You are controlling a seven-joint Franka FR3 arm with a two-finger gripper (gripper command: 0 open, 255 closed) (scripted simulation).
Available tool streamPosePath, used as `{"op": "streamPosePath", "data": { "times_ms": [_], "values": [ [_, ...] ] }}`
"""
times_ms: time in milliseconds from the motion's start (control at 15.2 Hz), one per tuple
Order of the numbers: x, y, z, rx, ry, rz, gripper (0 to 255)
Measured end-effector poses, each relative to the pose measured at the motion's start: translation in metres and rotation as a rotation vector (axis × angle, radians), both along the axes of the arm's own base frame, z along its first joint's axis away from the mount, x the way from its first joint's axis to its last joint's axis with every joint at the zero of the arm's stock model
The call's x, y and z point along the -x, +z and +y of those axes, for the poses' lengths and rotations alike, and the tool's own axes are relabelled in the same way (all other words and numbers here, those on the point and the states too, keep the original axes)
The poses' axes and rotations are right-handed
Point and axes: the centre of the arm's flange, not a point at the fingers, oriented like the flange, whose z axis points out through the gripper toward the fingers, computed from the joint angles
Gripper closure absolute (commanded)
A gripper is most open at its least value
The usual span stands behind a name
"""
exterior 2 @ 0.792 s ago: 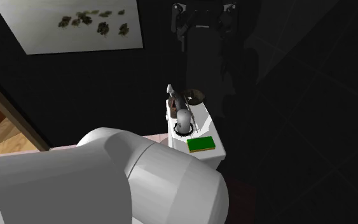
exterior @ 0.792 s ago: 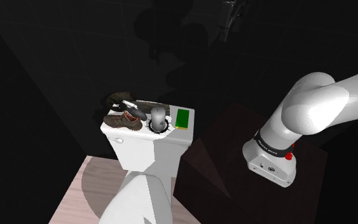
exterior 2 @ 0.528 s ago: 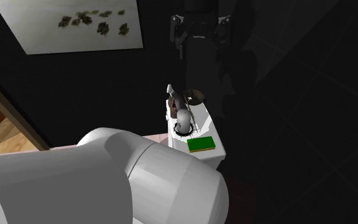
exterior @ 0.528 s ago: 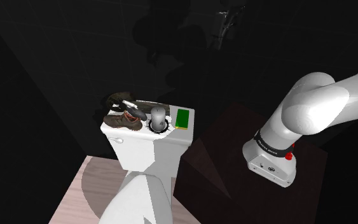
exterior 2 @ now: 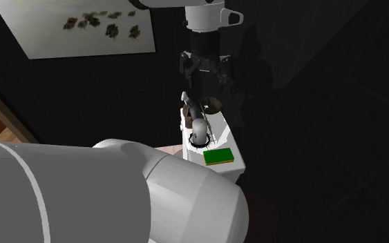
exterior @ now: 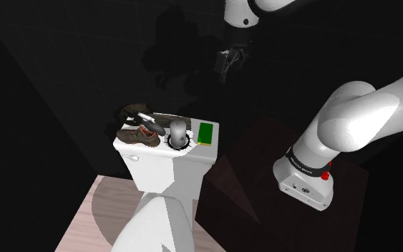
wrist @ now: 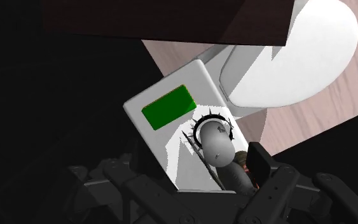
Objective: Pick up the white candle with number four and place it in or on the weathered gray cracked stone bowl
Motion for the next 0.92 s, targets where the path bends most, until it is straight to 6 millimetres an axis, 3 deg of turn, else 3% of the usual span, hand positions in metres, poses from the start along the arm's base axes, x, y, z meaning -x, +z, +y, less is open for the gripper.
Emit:
{"op": "streamPosePath", "data": {
  "times_ms": [924],
  "values": [
    [-0.055,-0.17,0.056,0.024,-0.064,-0.079,0]
  ]
}}
